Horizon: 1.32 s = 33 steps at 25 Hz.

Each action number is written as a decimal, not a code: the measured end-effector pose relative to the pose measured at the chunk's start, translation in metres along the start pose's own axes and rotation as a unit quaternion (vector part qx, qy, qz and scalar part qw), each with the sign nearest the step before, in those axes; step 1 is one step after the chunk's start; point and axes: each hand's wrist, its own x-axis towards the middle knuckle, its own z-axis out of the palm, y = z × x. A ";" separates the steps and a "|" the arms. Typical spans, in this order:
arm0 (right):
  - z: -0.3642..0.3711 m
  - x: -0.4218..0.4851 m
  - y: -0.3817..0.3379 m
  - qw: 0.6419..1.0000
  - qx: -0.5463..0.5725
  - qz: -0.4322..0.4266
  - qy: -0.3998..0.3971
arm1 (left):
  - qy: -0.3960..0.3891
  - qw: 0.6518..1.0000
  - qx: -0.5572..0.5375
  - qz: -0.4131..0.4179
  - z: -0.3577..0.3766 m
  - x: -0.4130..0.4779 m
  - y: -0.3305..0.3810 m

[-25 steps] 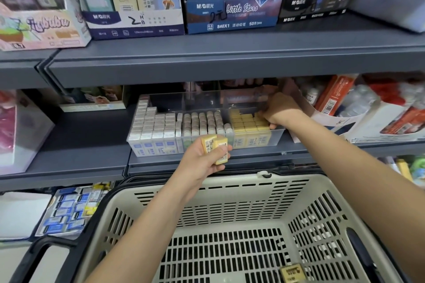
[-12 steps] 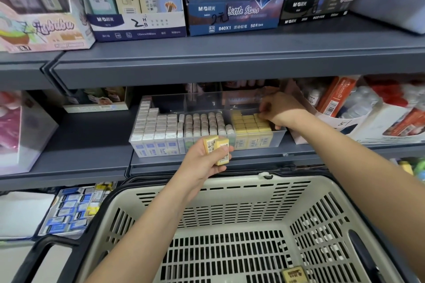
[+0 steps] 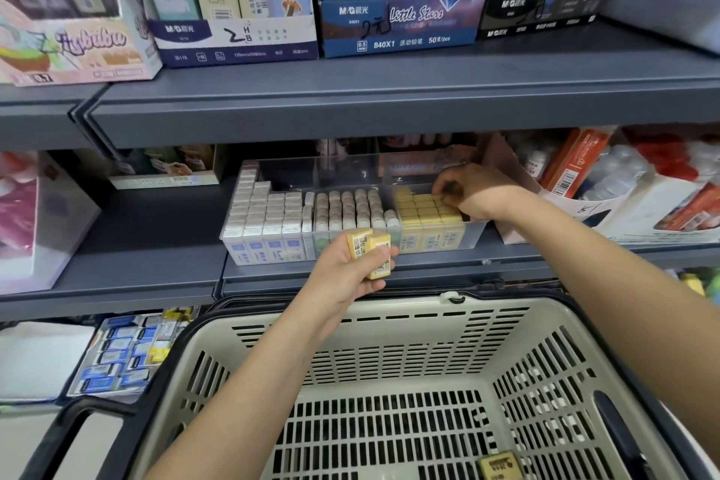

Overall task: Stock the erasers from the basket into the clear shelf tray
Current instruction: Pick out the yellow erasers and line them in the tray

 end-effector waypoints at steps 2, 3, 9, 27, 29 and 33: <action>0.000 0.000 0.000 1.000 -0.016 -0.007 -0.007 | 0.000 1.000 -0.002 -0.002 0.000 0.000 0.000; 0.000 0.000 0.001 1.000 -0.027 -0.012 -0.011 | 0.000 1.000 -0.003 -0.003 0.001 -0.001 0.000; 0.001 -0.001 0.000 0.999 -0.037 0.012 0.005 | 0.002 1.000 -0.011 -0.007 0.001 -0.001 0.002; -0.027 -0.027 -0.041 0.921 0.388 0.010 0.047 | 0.059 0.993 -0.089 0.052 0.004 0.021 0.039; -0.025 -0.005 -0.032 0.973 0.204 0.028 0.107 | 0.080 0.993 -0.019 0.084 -0.006 0.023 0.039; -0.002 0.031 -0.028 0.992 0.095 -0.029 0.077 | 0.101 0.985 0.081 0.111 -0.013 0.028 0.035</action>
